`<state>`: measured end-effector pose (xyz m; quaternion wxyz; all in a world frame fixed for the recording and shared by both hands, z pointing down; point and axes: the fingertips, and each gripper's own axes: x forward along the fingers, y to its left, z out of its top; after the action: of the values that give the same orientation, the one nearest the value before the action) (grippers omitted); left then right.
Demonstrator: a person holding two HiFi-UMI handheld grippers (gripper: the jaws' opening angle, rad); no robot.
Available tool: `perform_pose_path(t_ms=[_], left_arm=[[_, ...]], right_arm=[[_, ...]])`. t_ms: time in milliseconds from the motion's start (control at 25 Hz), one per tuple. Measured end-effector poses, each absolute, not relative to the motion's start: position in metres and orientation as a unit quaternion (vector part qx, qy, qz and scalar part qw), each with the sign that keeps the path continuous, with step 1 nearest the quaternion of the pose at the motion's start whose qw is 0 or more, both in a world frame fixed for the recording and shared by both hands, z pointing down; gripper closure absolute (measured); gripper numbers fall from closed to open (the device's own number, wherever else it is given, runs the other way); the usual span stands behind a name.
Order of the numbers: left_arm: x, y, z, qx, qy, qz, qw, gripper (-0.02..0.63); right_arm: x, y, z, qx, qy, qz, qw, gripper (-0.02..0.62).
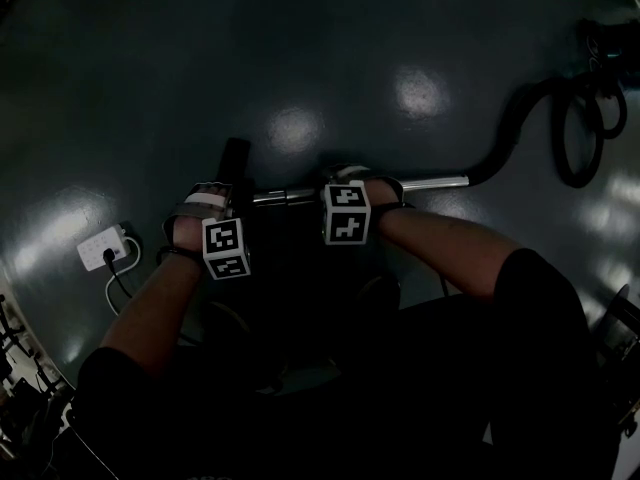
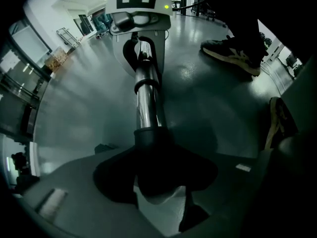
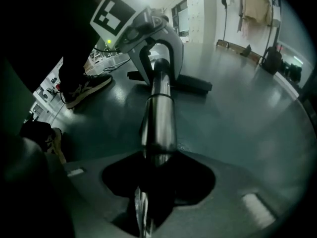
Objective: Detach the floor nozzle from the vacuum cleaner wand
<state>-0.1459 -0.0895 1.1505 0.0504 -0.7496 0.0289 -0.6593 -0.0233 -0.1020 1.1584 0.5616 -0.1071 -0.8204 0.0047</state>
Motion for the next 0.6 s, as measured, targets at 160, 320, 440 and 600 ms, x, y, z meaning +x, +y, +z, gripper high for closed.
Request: perform_pose_path(t_ms=[160, 320, 440, 600], left_arm=[[-0.146, -0.098, 1.144, -0.743, 0.036, -0.663, 0.08, 0.433], [-0.144, -0.101, 1.136, -0.753, 0.035, -0.656, 0.039, 0.44], [-0.143, -0.094, 1.13, -0.764, -0.002, -0.643, -0.046, 0.448], [-0.142, -0.089, 1.117, -0.764, -0.086, -0.62, -0.156, 0.446]], right_arm=[[-0.023, -0.104, 1.147, -0.103, -0.818, 0.011, 0.565, 0.443], [-0.022, -0.108, 1.142, -0.098, -0.817, -0.003, 0.568, 0.443], [-0.023, -0.113, 1.14, -0.098, -0.818, -0.021, 0.566, 0.443], [-0.024, -0.118, 1.132, -0.095, -0.822, -0.03, 0.561, 0.444]])
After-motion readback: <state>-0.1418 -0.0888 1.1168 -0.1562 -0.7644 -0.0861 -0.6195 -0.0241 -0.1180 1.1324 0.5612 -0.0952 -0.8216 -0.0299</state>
